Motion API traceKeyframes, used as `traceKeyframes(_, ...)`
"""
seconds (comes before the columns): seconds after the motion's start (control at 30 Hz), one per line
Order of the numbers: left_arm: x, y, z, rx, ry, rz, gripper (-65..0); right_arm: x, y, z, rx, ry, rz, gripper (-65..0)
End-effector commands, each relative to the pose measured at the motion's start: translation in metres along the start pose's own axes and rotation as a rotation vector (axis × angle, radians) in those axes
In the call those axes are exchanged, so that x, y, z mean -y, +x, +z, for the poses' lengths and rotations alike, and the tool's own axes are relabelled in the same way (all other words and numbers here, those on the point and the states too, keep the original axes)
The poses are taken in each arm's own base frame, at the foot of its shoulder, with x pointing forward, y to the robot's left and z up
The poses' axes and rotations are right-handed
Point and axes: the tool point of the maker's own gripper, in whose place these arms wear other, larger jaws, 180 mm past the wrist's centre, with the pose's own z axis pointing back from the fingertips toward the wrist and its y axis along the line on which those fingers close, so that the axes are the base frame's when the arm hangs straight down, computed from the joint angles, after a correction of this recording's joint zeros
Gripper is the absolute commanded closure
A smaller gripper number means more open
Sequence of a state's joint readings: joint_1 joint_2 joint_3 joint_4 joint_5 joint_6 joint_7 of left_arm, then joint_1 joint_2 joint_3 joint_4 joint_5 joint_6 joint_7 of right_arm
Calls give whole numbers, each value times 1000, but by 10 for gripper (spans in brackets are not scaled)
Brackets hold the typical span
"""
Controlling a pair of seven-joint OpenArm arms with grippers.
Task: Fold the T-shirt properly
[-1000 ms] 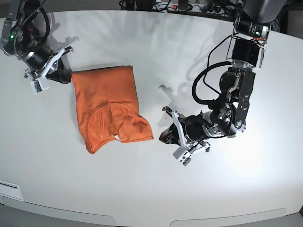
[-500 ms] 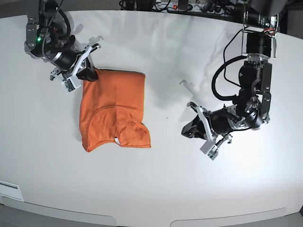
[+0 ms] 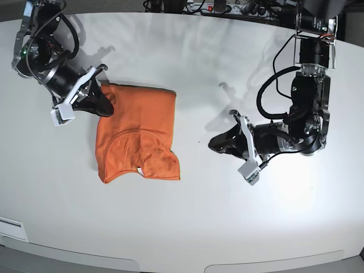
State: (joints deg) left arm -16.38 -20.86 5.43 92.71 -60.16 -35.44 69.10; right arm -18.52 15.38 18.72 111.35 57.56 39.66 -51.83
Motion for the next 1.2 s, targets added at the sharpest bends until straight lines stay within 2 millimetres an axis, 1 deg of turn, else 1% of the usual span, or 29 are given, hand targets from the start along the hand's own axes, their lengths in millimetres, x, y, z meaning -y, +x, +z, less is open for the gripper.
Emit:
traceKeyframes(0.0,8,18,6,44,-39,-38,0,-5,19,9,61,19,15,0)
traceKeyframes(0.13,40,12,10,30,-191,-45,0,-17,26,39,63,27,14,0)
traceKeyframes(0.27,87,-2,22,36,-322,-90,0,-33,24,72,23,12,41,0)
traceKeyframes(0.4,125,-36,36,-44,-350,-133,0,-41,23,101,-3,-42,64,0)
traceKeyframes(0.5,149,-60,51,-97,-362,-128,0,-38,14,122,-48,-105,57,0)
traceKeyframes(0.6,167,-81,68,-137,-345,-98,0,-33,-5,142,-127,-165,18,0)
traceKeyframes(0.7,180,-100,86,-171,-301,-28,0,-36,-28,159,-225,-193,-28,0)
traceKeyframes(0.83,197,-126,108,-227,-235,106,0,-51,-65,178,-372,-196,-123,0)
traceKeyframes(0.97,216,-155,129,-305,-211,241,0,-65,-93,196,-459,-207,-227,0)
traceKeyframes(1.03,230,-168,138,-346,-220,314,0,-69,-109,208,-512,-215,-287,0)
traceKeyframes(1.1,244,-187,147,-416,-225,376,0,-72,-128,221,-570,-225,-357,0)
traceKeyframes(1.17,257,-211,159,-516,-216,424,0,-71,-146,234,-611,-239,-433,0)
